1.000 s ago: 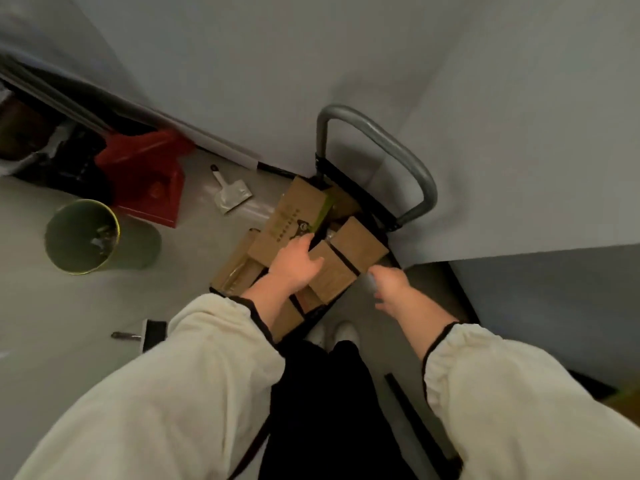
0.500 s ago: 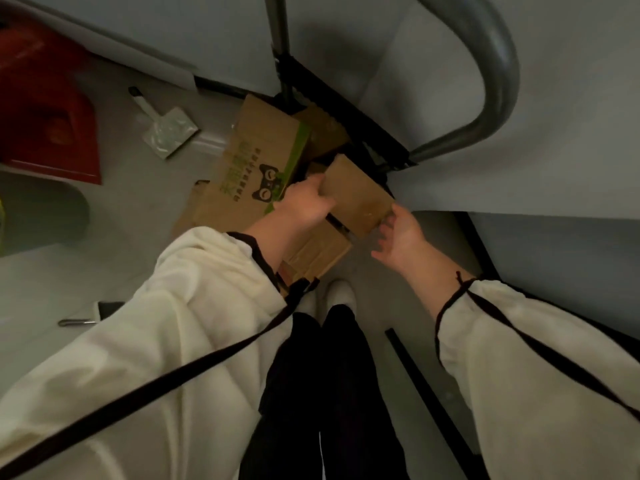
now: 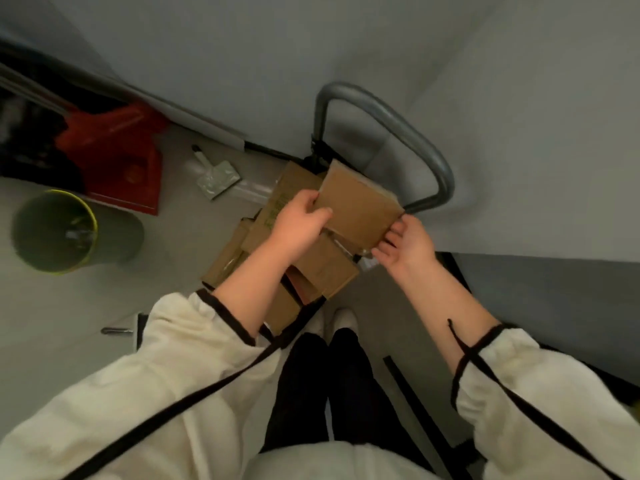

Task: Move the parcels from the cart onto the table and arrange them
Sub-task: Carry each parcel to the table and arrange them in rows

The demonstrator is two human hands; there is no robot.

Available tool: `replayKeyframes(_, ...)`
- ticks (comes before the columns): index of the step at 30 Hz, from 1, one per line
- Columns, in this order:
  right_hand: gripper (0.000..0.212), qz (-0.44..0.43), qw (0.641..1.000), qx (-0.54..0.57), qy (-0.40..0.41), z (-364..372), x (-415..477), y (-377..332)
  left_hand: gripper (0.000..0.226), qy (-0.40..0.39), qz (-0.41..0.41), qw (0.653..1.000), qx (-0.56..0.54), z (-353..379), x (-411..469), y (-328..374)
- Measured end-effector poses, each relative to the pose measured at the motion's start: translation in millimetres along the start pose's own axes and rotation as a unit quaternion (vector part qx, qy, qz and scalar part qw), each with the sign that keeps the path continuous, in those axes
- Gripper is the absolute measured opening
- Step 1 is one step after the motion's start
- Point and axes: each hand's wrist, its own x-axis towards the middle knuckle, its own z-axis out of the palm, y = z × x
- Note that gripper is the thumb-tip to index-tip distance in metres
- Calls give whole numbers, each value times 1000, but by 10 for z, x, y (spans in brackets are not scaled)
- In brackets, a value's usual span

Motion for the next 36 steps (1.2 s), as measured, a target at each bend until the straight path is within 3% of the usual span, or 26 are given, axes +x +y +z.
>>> replayKeyframes(3,39,-69,997,-1,-32,190,-701,-257,17,100,57,992,-47,-493,-563,469)
replayKeyframes(5,21,-138,988,-2,-73,284,-1223,-394,23,160,122,976,-81,-787,-1012,767)
replayKeyframes(7,26,-245,962,-16,-121,347,-1777,-504,35,208,182,952,-133,-1033,-1485,1034)
replayKeyframes(10,39,-448,869,-68,-201,327,-2568,-567,31,235,264,902,-249,-1341,-2134,1326)
replayKeyframes(13,25,-602,748,-113,-254,260,-3083,-533,19,193,333,867,-318,-1563,-2605,1412)
replayKeyframes(16,15,-656,696,-168,-238,223,-3193,-438,27,177,339,868,-316,-1639,-2843,1359)
replayKeyframes(19,23,-664,686,-193,-228,222,-3234,-305,30,179,339,872,-303,-1688,-2967,1321)
replayKeyframes(22,18,-678,670,-183,-240,232,-3358,-279,30,182,351,868,-300,-1752,-3085,1396)
replayKeyframes(24,21,-665,685,-160,-252,230,-3447,-328,28,188,369,864,-285,-1783,-3204,1535)
replayKeyframes(25,27,-640,713,-134,-256,238,-3473,-364,26,201,388,862,-256,-1789,-3274,1631)
replayKeyframes(27,40,-519,816,-31,-255,297,-3501,-449,30,270,444,848,-102,-1763,-3409,1848)
replayKeyframes(29,35,-345,893,90,-274,379,-3503,-489,45,354,488,791,106,-1666,-3518,2069)
replayKeyframes(30,29,-289,904,130,-287,411,-3506,-494,50,381,491,765,171,-1608,-3565,2166)
replayKeyframes(32,23,-250,903,167,-308,446,-3536,-491,55,400,482,751,209,-1555,-3626,2287)
replayKeyframes(36,31,-309,886,145,-315,428,-3712,-617,42,344,494,795,73,-1749,-3632,2247)
